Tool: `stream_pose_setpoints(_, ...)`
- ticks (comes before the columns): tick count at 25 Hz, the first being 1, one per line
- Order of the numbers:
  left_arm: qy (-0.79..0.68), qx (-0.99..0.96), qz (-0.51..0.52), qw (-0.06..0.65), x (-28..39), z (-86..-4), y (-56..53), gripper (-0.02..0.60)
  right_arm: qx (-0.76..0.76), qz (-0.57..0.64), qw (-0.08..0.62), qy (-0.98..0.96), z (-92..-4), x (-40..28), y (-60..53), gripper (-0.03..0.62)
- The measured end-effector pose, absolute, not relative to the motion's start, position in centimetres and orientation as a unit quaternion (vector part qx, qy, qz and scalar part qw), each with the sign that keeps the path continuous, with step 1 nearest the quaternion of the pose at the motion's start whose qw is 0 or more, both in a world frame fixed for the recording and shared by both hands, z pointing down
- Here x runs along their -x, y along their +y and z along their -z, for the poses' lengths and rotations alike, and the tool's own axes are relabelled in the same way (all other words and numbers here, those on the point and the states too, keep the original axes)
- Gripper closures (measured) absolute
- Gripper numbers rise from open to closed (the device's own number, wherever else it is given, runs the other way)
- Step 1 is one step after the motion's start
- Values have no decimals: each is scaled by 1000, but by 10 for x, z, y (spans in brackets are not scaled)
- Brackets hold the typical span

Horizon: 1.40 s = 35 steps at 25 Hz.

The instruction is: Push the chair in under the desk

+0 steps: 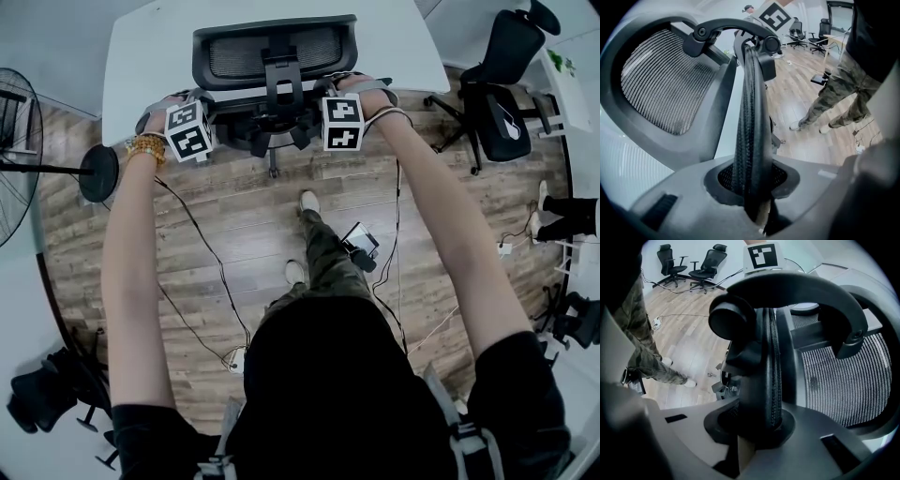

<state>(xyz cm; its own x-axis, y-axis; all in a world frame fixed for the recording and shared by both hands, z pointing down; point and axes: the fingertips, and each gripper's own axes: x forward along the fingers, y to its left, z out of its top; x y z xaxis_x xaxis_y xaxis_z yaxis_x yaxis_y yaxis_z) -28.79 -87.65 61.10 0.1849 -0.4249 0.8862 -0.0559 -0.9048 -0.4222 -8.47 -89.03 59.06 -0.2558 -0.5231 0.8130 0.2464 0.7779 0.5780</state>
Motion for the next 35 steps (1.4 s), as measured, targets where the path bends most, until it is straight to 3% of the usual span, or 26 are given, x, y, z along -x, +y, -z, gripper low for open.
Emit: stream_pose_setpoints(35,175,739,626,178,291,-613,-880,492,-92,314,605,-725,-592,83,-890,548)
